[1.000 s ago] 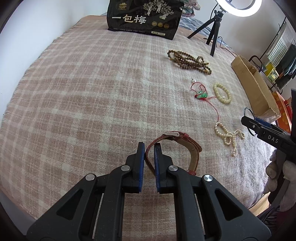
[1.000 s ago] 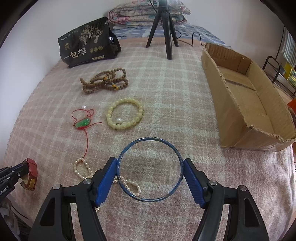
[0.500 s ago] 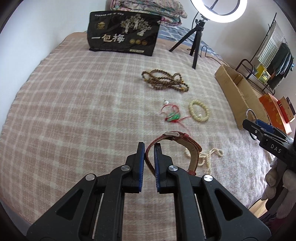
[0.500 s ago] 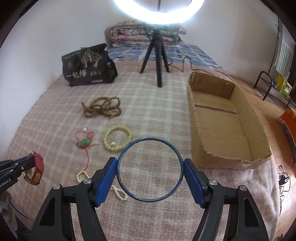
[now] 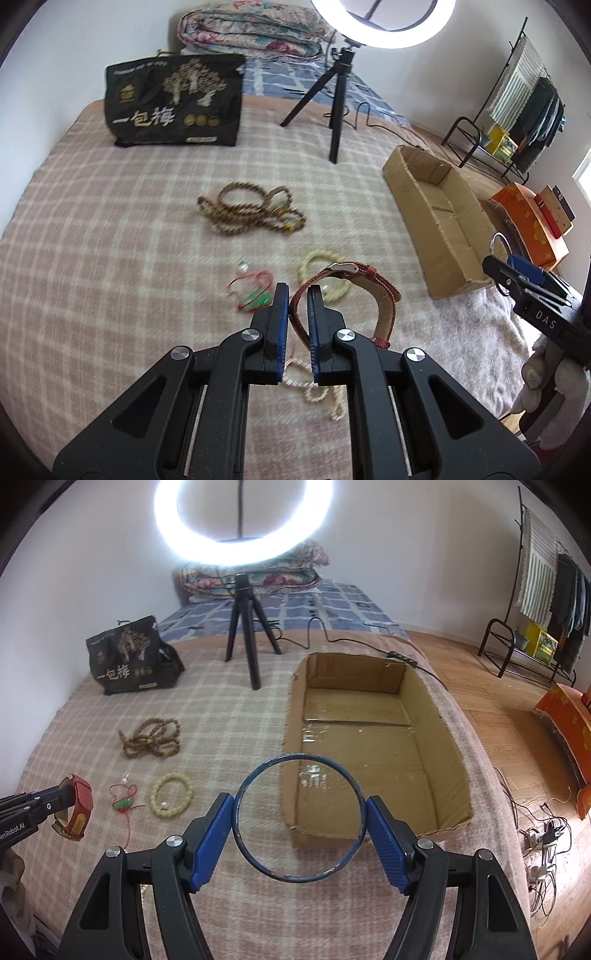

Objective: Organize jewelry
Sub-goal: 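Carry watch and bangle into the cardboard box and open both tools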

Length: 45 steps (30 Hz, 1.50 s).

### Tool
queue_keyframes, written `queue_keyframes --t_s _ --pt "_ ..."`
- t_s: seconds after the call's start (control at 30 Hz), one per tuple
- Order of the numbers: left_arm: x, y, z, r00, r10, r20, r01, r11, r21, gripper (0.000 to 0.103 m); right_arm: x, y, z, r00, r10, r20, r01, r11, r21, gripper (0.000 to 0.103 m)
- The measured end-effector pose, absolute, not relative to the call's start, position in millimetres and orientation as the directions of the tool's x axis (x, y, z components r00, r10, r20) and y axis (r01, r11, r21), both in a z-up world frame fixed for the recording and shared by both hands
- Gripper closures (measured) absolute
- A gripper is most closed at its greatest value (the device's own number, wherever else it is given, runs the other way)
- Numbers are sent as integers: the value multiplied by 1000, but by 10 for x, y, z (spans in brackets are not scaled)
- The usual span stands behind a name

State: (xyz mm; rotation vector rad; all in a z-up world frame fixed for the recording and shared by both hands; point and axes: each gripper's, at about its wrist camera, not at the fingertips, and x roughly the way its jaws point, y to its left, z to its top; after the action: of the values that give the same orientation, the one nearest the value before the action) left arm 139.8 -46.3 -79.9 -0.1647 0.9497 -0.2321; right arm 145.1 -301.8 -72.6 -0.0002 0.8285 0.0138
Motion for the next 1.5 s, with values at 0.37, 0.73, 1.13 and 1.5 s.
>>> queue_keyframes --t_s 0.37,0.73,1.13,1.5 --pt "1950 -1143 -579 566 -332 -755 219 943 -251 95 1636 -3433 -687 671 -14 -741 30 1000 8 29" --pt "2463 -1742 -598 548 -384 -743 260 923 -285 95 1783 -3714 -740 654 -26 -756 57 998 15 29" --pt "2780 -2155 -751 525 -418 -741 271 908 -321 95 1912 -3839 -951 621 -33 -783 79 997 21 28" --pt "2795 -2195 -732 541 -419 -729 270 907 -322 60 1875 -3836 -919 627 -41 -778 76 997 9 15"
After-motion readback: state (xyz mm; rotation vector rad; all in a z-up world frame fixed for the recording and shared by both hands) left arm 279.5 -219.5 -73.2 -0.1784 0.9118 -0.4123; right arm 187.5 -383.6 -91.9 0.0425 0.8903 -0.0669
